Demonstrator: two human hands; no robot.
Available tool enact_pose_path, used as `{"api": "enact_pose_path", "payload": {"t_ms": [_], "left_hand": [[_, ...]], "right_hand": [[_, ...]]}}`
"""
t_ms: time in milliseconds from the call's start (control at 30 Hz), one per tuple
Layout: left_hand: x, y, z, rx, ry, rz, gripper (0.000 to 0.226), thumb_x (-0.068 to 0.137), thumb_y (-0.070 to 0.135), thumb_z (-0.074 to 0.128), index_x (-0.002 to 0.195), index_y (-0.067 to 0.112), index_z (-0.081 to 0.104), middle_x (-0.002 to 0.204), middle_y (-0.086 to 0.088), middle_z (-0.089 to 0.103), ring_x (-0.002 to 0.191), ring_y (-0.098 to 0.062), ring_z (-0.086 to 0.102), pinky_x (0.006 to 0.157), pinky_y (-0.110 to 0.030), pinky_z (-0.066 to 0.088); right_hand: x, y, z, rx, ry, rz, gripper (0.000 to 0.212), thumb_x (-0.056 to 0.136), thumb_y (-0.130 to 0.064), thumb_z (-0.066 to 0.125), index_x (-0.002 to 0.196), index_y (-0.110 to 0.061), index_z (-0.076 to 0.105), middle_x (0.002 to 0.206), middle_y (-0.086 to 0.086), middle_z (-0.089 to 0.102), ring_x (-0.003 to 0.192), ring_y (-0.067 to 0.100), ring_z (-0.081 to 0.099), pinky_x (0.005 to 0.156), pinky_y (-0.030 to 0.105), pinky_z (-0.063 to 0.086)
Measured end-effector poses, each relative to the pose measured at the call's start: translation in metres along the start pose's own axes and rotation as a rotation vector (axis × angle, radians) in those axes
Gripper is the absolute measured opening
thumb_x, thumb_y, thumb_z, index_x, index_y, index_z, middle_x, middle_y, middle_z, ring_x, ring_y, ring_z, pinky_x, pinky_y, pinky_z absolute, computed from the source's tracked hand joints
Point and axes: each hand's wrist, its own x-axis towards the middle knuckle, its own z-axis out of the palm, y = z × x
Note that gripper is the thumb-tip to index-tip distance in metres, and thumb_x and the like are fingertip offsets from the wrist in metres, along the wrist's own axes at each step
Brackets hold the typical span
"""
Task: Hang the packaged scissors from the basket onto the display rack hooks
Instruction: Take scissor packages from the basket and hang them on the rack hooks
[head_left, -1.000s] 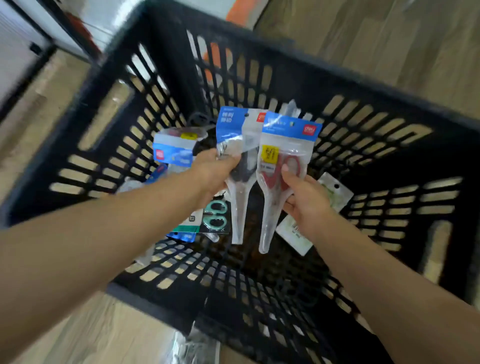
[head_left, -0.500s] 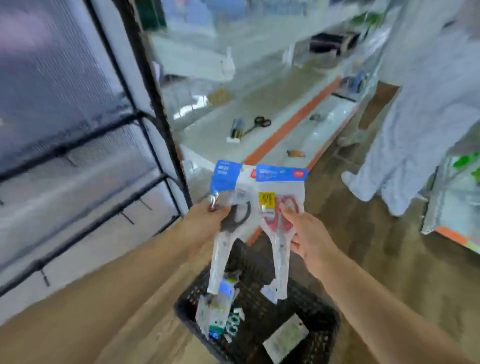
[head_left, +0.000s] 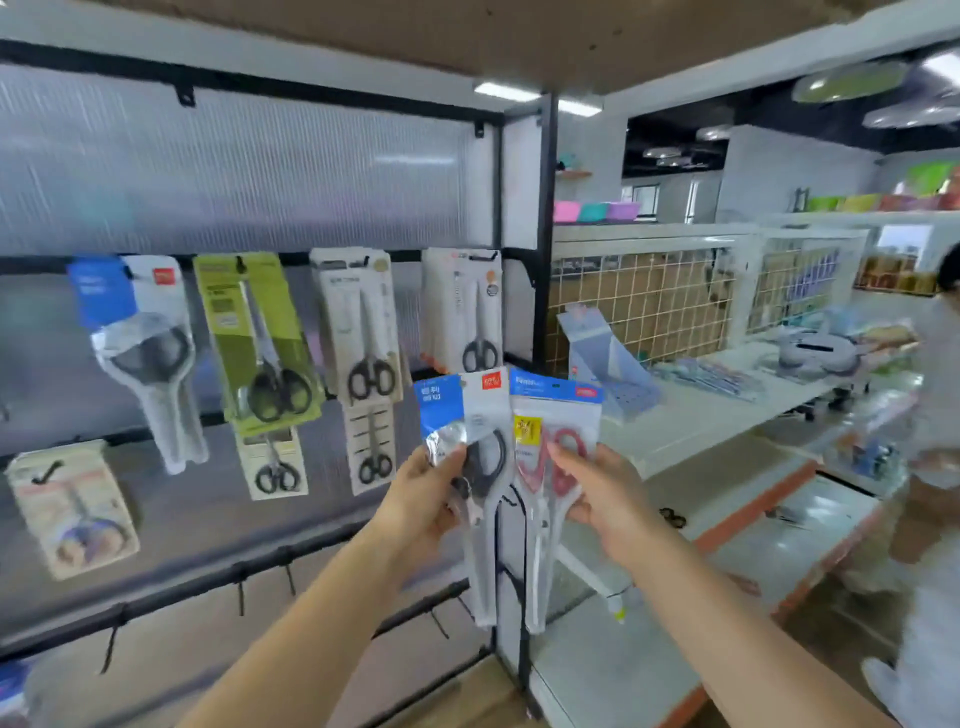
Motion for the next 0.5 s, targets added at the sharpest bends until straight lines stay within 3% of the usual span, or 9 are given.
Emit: {"api": "enact_pose_path", "payload": {"t_ms": [100,233,333,433,500], "left_hand": [[-0.027,0.022,-0.034,-0.075,-0.003,0.002,0.016,0.099,0.013,0.046,0.103,0.006,0.059,0.065,-0.002,0.065,0.048,-0.012,0.061,0.043,-0.021,0.047],[-0.049,0.041,-0.093,0.003,0.016,0.067,0.027,0.098,0.014,0.047,0.121,0.003,0.055,0.089,-0.006,0.069,0.073,-0.017,0.067,0.06,-0.029,0.055],[-0.064,0.06,-0.143,0.034,0.075,0.113,0.021,0.098,0.014,0.046,0.115,0.009,0.059,0.089,-0.004,0.071,0.076,-0.018,0.067,0.062,-0.032,0.056],[-0.079,0.079,-0.195,0.028,0.2,0.138,0.016,0.098,0.013,0.047,0.106,0.01,0.061,0.085,-0.005,0.07,0.078,-0.021,0.066,0.073,-0.041,0.055],[-0.087,0.09,-0.23,0.034,0.292,0.15,0.012,0.097,0.013,0.048,0.099,0.011,0.06,0.085,-0.006,0.068,0.077,-0.022,0.064,0.07,-0.04,0.054]], "right_hand": [[-0.013,-0.005,0.047,-0.099,-0.075,-0.01,0.019,0.082,-0.023,0.071,0.091,-0.008,0.063,0.075,0.009,0.064,0.074,0.025,0.062,0.077,0.041,0.053],[-0.029,0.001,0.119,-0.144,-0.151,-0.022,0.007,0.086,-0.017,0.066,0.082,-0.014,0.062,0.074,0.01,0.063,0.075,0.025,0.06,0.082,0.047,0.052],[-0.039,0.013,0.174,-0.085,-0.203,0.024,0.01,0.086,-0.022,0.067,0.089,-0.013,0.063,0.078,0.007,0.067,0.077,0.024,0.063,0.079,0.042,0.05],[-0.05,0.021,0.228,-0.059,-0.291,0.029,0.017,0.085,-0.027,0.068,0.096,-0.013,0.064,0.086,0.005,0.071,0.081,0.023,0.067,0.077,0.04,0.055],[-0.058,0.022,0.26,-0.077,-0.35,-0.006,0.018,0.085,-0.032,0.067,0.094,-0.016,0.066,0.09,0.005,0.072,0.086,0.025,0.068,0.081,0.043,0.055]]}}
